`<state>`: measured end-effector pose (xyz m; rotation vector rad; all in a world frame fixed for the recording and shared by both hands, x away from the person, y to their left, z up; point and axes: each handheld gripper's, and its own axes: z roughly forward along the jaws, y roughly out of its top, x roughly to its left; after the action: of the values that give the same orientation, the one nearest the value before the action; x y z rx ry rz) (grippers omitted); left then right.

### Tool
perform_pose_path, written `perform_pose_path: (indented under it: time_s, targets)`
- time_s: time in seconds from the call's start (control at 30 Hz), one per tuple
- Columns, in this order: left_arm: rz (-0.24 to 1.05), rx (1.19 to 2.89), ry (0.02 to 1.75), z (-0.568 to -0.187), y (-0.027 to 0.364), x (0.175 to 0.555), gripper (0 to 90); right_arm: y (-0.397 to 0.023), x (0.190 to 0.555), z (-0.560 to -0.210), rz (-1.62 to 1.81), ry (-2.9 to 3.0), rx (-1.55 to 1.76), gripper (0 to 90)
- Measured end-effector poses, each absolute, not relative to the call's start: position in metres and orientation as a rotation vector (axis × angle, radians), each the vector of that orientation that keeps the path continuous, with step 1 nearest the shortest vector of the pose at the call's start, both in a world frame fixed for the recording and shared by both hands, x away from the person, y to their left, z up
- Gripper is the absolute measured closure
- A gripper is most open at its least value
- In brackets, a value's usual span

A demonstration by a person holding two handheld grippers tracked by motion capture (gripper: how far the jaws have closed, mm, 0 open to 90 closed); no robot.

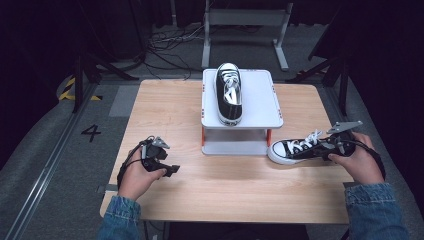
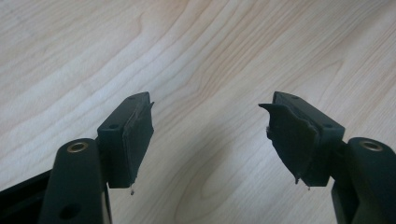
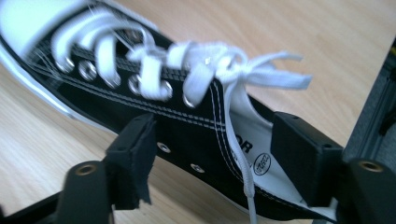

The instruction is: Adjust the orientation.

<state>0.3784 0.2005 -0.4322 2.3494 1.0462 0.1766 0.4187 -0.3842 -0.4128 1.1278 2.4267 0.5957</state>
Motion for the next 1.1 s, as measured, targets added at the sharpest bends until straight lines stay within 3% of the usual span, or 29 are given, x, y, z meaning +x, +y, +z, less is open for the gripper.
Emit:
perform_pose_path:
  time_s: [0.07, 0.27, 0.3, 0.63, 1.1]
  targets:
    - [0.175, 2.347, 1.054, -0.432, 0.203, 0.378, 31.3, -0.381, 0.420, -0.418, 0.583, 2.491, 1.127, 42.7]
    - [0.173, 2.352, 1.023, -0.430, 0.195, 0.382, 31.3, -0.376, 0.407, -0.409, 0.533, 2.484, 1.137, 57.0]
    - [0.171, 2.351, 1.021, -0.431, 0.192, 0.384, 31.3, -0.374, 0.399, -0.405, 0.513, 2.506, 1.158, 66.3]
    - [0.144, 2.384, 0.947, -0.430, 0.174, 0.398, 31.3, -0.355, 0.375, -0.394, 0.461, 2.601, 1.222, 86.2]
    - [0.152, 2.392, 0.926, -0.431, 0.165, 0.405, 31.4, -0.362, 0.356, -0.372, 0.523, 2.489, 1.379, 88.4]
